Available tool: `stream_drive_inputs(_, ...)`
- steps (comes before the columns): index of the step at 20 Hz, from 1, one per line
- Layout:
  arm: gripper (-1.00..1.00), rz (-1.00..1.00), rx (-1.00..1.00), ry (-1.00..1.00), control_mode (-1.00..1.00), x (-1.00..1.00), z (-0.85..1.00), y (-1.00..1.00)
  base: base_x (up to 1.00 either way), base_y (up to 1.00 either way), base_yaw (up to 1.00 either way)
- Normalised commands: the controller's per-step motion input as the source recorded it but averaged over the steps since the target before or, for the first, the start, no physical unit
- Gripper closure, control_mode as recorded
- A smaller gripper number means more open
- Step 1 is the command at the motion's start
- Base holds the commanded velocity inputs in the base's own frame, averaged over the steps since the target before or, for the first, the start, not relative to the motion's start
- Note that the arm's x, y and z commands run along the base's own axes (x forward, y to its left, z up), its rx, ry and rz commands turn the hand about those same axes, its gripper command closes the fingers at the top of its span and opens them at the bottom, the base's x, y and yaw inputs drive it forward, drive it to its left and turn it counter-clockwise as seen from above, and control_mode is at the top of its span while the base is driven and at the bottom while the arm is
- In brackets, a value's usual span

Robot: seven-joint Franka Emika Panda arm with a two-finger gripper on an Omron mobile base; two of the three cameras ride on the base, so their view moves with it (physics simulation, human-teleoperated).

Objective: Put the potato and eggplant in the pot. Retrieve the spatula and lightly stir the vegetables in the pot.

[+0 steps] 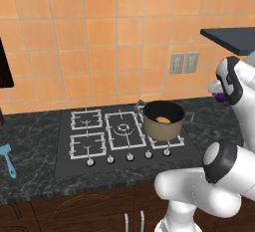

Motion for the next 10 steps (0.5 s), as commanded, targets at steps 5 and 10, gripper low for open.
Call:
stream_drive_inputs(5, 1.0, 0.16, 0.0, 0.14, -1.0, 0.22, 0.15, 1.0, 0.0, 0.0, 0.0)
stream_drive_inputs(10, 1.0, 0.16, -0.01, 0.06, -1.0, 0.4, -0.16, 0.97, 0.0, 0.0, 0.0)
